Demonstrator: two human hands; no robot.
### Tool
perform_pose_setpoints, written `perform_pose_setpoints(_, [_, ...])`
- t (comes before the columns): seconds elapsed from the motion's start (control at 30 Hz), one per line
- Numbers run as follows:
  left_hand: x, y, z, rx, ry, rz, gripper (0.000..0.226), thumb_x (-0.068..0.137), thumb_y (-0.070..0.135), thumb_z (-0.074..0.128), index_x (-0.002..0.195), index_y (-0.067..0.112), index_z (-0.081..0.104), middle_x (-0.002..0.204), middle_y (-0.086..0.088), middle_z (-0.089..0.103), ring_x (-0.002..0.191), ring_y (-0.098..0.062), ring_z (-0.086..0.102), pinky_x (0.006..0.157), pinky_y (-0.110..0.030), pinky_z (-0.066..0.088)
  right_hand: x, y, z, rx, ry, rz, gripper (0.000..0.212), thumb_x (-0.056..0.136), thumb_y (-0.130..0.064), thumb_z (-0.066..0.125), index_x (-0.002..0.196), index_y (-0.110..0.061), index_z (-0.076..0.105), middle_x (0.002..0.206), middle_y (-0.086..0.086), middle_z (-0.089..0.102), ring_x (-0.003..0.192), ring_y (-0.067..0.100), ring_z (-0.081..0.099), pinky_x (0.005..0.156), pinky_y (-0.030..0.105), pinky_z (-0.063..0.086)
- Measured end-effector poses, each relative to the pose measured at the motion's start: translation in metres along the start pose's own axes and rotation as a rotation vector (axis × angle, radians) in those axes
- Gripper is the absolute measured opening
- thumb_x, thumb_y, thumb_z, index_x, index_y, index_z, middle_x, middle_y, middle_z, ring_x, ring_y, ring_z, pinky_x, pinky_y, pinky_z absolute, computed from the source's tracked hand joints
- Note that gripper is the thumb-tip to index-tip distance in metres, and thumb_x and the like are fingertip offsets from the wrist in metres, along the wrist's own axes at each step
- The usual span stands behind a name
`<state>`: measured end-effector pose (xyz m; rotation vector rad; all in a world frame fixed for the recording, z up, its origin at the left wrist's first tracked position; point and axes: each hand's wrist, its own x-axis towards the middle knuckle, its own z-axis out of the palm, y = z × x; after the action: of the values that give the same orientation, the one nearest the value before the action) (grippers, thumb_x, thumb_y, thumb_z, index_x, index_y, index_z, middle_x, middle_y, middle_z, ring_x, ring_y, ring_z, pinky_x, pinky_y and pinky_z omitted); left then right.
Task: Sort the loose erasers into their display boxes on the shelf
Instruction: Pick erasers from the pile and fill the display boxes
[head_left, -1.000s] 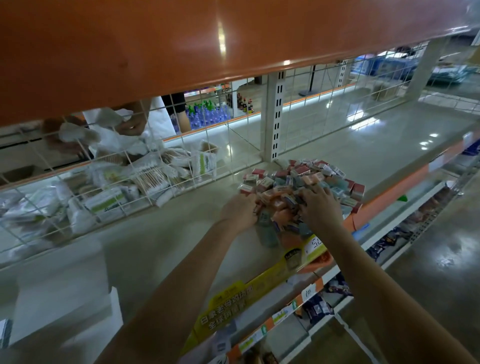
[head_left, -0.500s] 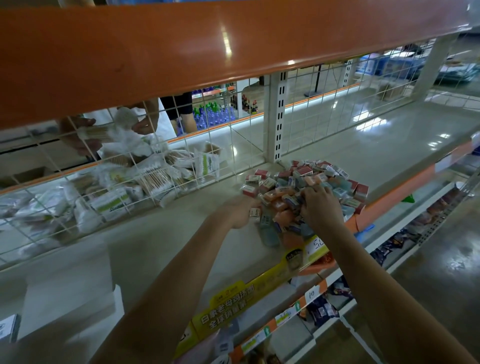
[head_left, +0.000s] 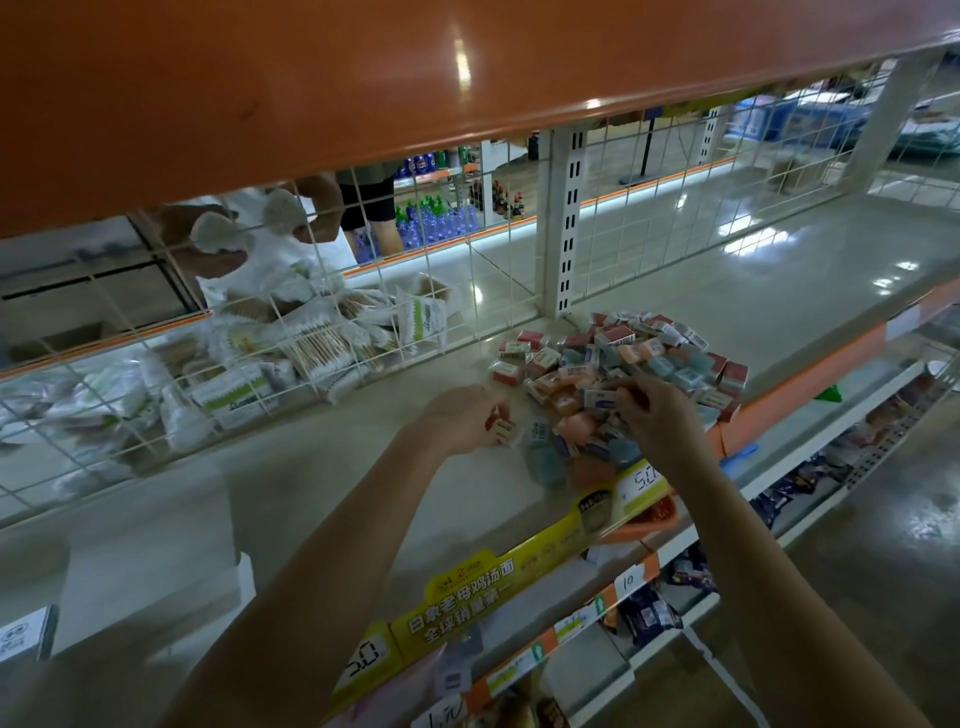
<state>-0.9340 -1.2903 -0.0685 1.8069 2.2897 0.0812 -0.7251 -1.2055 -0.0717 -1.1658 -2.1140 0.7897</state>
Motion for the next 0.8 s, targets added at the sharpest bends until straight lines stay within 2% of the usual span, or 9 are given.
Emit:
perform_pose_setpoints(0.13, [-0.018, -0.007, -0.006, -0.23, -0.006, -0.023, 0.033, 0.08, 0.029, 0.071, 0.11, 0.024, 0.056, 0.111, -0.001, 0.06, 0.095, -0.017, 0.056, 0.071, -0.027, 0.042, -0.005, -0.008, 0.006, 0.234, -0.043, 0.057, 0.02, 0.094, -0.011, 0.048, 0.103, -0.007, 0.065, 0.081, 0.011, 0.061, 0.063, 0.018, 0.054, 0.055, 0.024, 0.042])
perform_pose_setpoints(0.27, [-0.044, -0.013, -0.012, -0.521, 0.038, -0.016, 0.028, 0.078, 0.022, 0.074, 0.101, 0.025, 0.057, 0.104, 0.004, 0.061, 0.082, -0.01, 0.057, 0.066, -0.021, 0.044, -0.015, -0.025, 0.016, 0.52, -0.193, 0.111, 0.022, 0.095, -0.007, 0.046, 0.101, -0.014, 0.066, 0.087, 0.003, 0.065, 0.077, 0.015, 0.063, 0.071, 0.024, 0.053])
perform_pose_setpoints(0.33, [-0.058, -0.016, -0.014, -0.698, 0.032, -0.035, 0.025, 0.08, 0.019, 0.072, 0.098, 0.025, 0.055, 0.101, 0.004, 0.06, 0.081, -0.01, 0.059, 0.068, -0.023, 0.049, -0.02, -0.035, 0.023, 0.634, -0.239, 0.131, 0.023, 0.094, -0.004, 0.046, 0.099, -0.015, 0.066, 0.09, 0.003, 0.065, 0.078, 0.012, 0.064, 0.069, 0.018, 0.055])
perform_pose_setpoints(0.43, [-0.081, -0.022, -0.014, -0.903, 0.058, -0.061, 0.025, 0.083, 0.01, 0.068, 0.098, 0.021, 0.052, 0.103, -0.002, 0.062, 0.089, -0.017, 0.062, 0.076, -0.026, 0.053, -0.027, -0.054, 0.035, 0.785, -0.312, 0.166, 0.022, 0.093, 0.0, 0.046, 0.106, -0.006, 0.063, 0.087, 0.009, 0.064, 0.073, 0.013, 0.064, 0.067, 0.015, 0.055])
perform_pose_setpoints(0.57, [-0.113, -0.033, -0.018, -1.094, 0.139, -0.104, 0.031, 0.081, -0.001, 0.068, 0.101, 0.017, 0.052, 0.108, -0.009, 0.062, 0.095, -0.019, 0.064, 0.076, -0.024, 0.055, -0.038, -0.079, 0.051, 0.845, -0.406, 0.123, 0.023, 0.093, 0.001, 0.046, 0.105, -0.006, 0.065, 0.086, 0.009, 0.068, 0.071, 0.011, 0.066, 0.069, 0.016, 0.055])
perform_pose_setpoints(0.7, [-0.15, -0.051, -0.025, -1.229, 0.234, -0.144, 0.03, 0.08, -0.001, 0.069, 0.101, 0.013, 0.054, 0.106, -0.013, 0.065, 0.093, -0.019, 0.065, 0.076, -0.026, 0.055, -0.05, -0.112, 0.067, 0.867, -0.488, 0.053, 0.025, 0.093, 0.001, 0.047, 0.102, -0.011, 0.066, 0.086, 0.006, 0.069, 0.071, 0.007, 0.067, 0.069, 0.015, 0.054])
perform_pose_setpoints(0.8, [-0.182, -0.066, -0.033, -1.298, 0.309, -0.188, 0.033, 0.083, 0.0, 0.065, 0.111, 0.014, 0.056, 0.107, -0.011, 0.066, 0.095, -0.019, 0.066, 0.077, -0.025, 0.055, -0.061, -0.138, 0.081, 0.892, -0.541, 0.018, 0.025, 0.091, 0.0, 0.05, 0.093, -0.016, 0.069, 0.082, 0.005, 0.072, 0.072, 0.009, 0.067, 0.068, 0.016, 0.053])
